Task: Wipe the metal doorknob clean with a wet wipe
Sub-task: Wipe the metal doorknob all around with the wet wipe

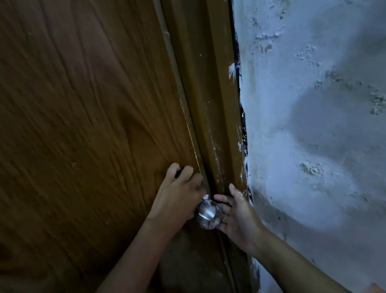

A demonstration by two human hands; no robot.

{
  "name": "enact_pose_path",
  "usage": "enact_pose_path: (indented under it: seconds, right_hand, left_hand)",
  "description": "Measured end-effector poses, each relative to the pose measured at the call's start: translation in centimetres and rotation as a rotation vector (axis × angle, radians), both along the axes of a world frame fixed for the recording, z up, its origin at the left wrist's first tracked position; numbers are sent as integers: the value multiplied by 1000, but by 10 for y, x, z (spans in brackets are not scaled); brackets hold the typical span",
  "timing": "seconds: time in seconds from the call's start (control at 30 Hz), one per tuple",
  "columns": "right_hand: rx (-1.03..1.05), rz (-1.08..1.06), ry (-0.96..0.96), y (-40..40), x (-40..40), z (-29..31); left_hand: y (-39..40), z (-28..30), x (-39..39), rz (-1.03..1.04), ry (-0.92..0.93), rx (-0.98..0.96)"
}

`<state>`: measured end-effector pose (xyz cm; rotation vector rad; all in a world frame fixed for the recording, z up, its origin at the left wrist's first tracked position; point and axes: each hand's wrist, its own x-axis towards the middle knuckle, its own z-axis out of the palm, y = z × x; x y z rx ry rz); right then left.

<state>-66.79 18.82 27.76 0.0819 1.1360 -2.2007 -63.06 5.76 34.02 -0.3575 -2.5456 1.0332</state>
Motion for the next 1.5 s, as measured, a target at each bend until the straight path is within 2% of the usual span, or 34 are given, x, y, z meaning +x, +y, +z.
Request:
enact_pose_path:
  seconds: [0.1, 0.2, 0.4, 0.6, 0.87, 1.07, 1.33, 1.5]
  right_hand:
    - [9, 4, 15, -1, -1, -1]
    - [14, -1, -7, -2, -2, 0]
    - [7, 36, 27, 1, -1, 0]
    - [3, 35, 26, 0, -1, -2]
    - [4, 28, 12, -2, -4, -5]
    - [-8, 22, 6, -1, -2, -4]
    - [-16, 1, 1, -3, -2, -6]
    - [-9, -10, -5, -3, -3, -6]
  left_hand:
    - [-12, -21, 15, -106, 203, 175]
    - [-22, -52, 32, -145, 418, 226]
    - [-28, -81, 46, -145, 504, 178]
    - [-27, -59, 32, -127, 615, 152]
    - [-31, -69, 34, -163, 580, 152]
    - [-33, -84, 41, -140, 466, 128]
    - [-33, -63, 41, -162, 635, 119]
    - [-30, -78, 38, -201, 579, 147]
